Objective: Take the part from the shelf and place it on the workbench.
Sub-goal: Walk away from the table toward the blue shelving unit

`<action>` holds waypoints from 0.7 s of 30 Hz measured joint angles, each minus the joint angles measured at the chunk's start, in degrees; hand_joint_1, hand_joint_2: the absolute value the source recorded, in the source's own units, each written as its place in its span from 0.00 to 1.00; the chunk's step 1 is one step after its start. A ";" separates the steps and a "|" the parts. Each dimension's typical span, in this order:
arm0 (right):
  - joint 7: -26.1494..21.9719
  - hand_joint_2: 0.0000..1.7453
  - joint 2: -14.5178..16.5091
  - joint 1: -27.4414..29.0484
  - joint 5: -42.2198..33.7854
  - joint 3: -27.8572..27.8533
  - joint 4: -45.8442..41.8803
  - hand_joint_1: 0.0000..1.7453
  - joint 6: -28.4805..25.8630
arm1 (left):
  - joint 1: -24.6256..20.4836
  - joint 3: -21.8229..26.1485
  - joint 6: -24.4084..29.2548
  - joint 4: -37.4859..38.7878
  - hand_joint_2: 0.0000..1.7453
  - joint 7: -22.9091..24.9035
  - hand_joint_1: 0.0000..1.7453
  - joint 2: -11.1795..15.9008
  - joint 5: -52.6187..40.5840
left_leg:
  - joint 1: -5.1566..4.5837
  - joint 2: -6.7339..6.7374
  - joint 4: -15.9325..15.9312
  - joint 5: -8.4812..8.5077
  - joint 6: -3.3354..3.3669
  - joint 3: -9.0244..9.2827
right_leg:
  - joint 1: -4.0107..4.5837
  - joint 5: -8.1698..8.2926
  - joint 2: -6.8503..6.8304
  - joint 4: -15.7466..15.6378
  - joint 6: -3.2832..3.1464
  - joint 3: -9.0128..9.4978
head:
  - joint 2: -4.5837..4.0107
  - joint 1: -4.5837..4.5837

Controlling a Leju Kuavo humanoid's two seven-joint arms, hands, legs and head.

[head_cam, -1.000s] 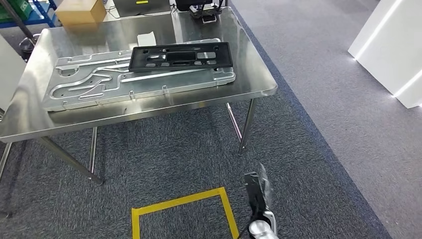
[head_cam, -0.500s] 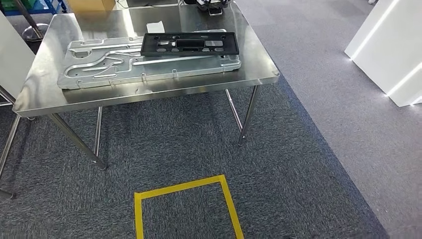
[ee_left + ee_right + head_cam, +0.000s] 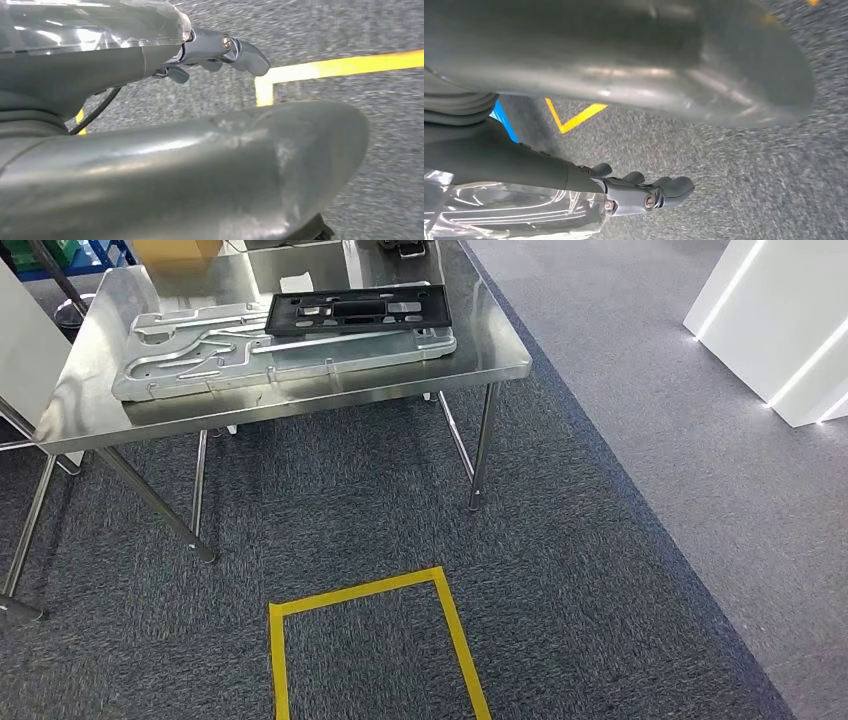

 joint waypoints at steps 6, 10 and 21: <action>-0.98 0.00 0.33 -0.03 0.24 0.02 0.16 0.00 1.59 | -0.53 0.15 0.00 -0.10 0.00 -0.14 0.00 0.11 0.32 | -0.35 0.02 -14.07 1.54 1.20 13.96 | 0.19 2.46 0.03 3.42 1.15 -5.60 | 0.01 0.04; -0.84 0.00 0.45 0.07 0.24 0.02 0.37 0.00 1.72 | -0.50 0.18 0.00 -0.12 0.00 -0.10 0.00 0.10 0.12 | -0.40 0.33 -17.03 2.25 3.02 13.90 | -0.02 2.91 0.20 3.87 2.61 -6.42 | 0.00 -0.02; 0.52 0.00 0.55 0.05 0.30 0.02 0.69 0.00 3.23 | -0.32 0.19 -0.02 -0.13 0.00 1.34 0.00 0.04 -0.40 | 0.10 0.54 -16.23 9.40 1.98 4.78 | -1.55 -3.86 0.85 3.25 4.05 4.21 | 0.01 0.13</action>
